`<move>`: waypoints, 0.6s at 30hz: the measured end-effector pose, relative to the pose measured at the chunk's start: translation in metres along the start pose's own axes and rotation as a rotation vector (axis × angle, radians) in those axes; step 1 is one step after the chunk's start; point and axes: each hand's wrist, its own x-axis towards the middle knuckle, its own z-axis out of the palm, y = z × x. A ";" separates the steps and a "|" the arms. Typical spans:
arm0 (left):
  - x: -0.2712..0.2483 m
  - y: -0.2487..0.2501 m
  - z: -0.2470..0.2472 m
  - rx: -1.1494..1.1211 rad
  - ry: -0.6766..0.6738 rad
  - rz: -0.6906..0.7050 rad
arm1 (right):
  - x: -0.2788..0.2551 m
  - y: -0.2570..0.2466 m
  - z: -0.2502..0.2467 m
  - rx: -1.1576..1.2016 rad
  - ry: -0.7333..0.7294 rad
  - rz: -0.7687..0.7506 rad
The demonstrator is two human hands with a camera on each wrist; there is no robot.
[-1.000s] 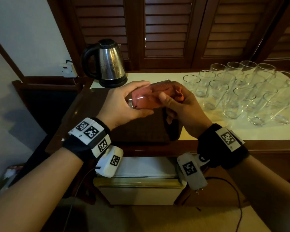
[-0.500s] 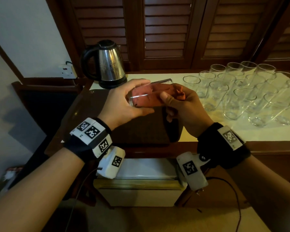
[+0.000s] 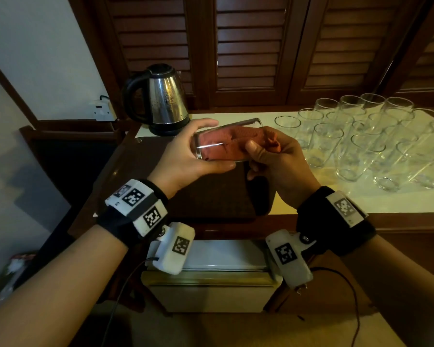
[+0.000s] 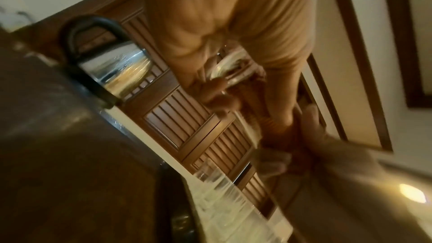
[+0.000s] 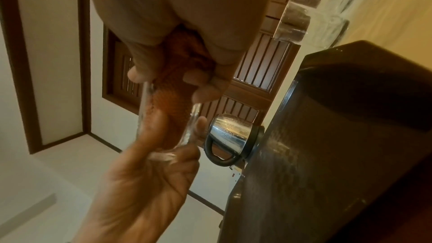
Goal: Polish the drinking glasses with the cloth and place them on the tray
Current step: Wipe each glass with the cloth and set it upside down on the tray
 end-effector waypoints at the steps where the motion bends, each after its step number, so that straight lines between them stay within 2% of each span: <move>1: -0.001 0.004 0.001 -0.167 -0.055 -0.131 | 0.001 0.000 -0.001 -0.019 -0.015 -0.037; 2: -0.002 0.007 0.001 -0.302 -0.103 -0.219 | 0.002 -0.001 -0.003 -0.046 -0.036 -0.071; 4: -0.002 0.008 0.000 -0.346 -0.108 -0.198 | 0.002 -0.004 -0.004 -0.089 -0.076 -0.092; 7: -0.003 0.006 -0.002 -0.032 0.017 0.061 | -0.001 -0.007 -0.001 -0.037 -0.075 0.003; 9: -0.003 0.002 -0.001 0.175 0.040 0.225 | -0.001 -0.006 0.000 0.000 -0.023 0.053; 11: -0.002 0.001 0.002 0.171 0.041 0.170 | -0.002 -0.006 0.002 0.017 0.014 0.032; 14: -0.002 0.008 0.005 -0.205 -0.077 -0.164 | -0.002 -0.005 -0.002 -0.034 -0.004 -0.064; 15: -0.002 0.009 0.004 -0.296 -0.100 -0.211 | -0.003 -0.005 -0.004 -0.074 -0.030 -0.096; 16: -0.002 0.008 0.003 -0.313 -0.096 -0.197 | -0.003 -0.005 -0.005 -0.100 -0.050 -0.106; 18: -0.004 0.009 0.001 -0.172 -0.034 -0.059 | -0.004 -0.006 -0.005 -0.093 -0.060 -0.048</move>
